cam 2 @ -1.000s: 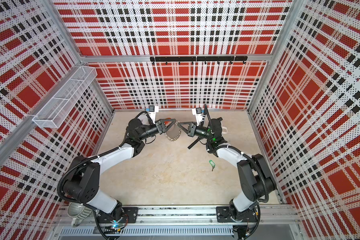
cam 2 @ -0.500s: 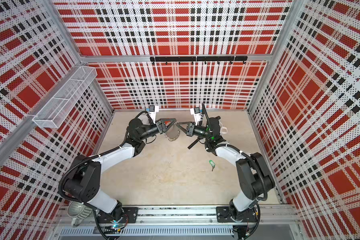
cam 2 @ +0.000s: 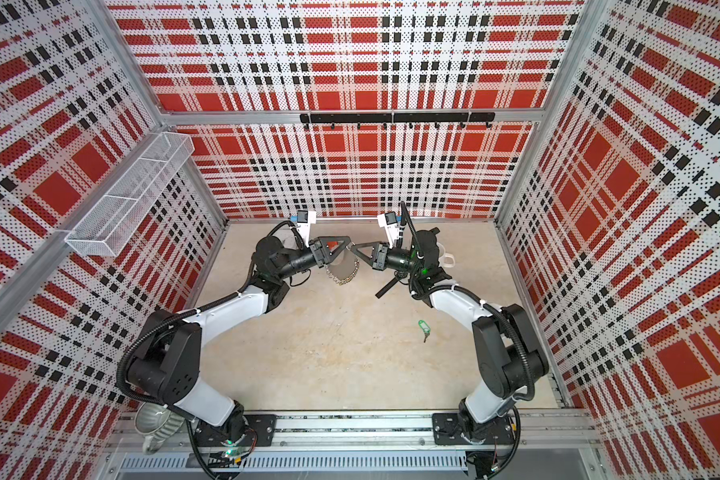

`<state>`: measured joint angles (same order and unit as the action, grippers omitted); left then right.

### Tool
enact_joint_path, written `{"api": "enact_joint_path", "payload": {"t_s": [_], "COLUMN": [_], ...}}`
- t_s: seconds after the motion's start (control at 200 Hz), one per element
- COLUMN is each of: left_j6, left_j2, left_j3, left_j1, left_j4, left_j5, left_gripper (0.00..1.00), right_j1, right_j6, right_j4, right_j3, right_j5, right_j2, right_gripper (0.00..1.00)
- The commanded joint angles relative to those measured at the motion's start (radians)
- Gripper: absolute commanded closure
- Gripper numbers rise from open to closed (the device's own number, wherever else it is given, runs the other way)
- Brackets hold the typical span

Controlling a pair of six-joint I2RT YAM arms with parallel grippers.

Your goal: Put the keys on the keyring

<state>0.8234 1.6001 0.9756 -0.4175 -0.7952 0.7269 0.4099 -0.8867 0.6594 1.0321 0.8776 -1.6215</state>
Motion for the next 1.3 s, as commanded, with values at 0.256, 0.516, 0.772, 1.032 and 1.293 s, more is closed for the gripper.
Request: {"api": "enact_joint_path", "payload": {"t_s": [0.256, 0.516, 0.772, 1.032, 1.293], "left_j6": [-0.152, -0.527, -0.627, -0.607, -0.670], "left_j2": [-0.026, -0.044, -0.072, -0.125, -0.114], "left_j3": [0.044, 0.168, 0.176, 0.127, 0.168], "left_j1": [-0.029, -0.029, -0.007, 0.001, 0.009], "left_j4": [0.254, 0.700, 0.762, 0.670, 0.796], "left_j5": [0.168, 0.100, 0.085, 0.132, 0.138], "left_gripper": [0.84, 0.85, 0.91, 0.81, 0.82], "right_j1": [0.011, 0.013, 0.020, 0.025, 0.041], "right_j6": [0.057, 0.204, 0.274, 0.283, 0.288], "right_j4": [-0.101, -0.272, -0.349, -0.350, -0.354], "right_j3": [0.092, 0.139, 0.170, 0.189, 0.213], "right_j5": [0.000, 0.006, -0.010, -0.007, -0.003], "right_j2": [-0.012, -0.006, -0.014, -0.029, -0.041], "right_gripper": [1.00, 1.00, 1.00, 1.00, 1.00]}}
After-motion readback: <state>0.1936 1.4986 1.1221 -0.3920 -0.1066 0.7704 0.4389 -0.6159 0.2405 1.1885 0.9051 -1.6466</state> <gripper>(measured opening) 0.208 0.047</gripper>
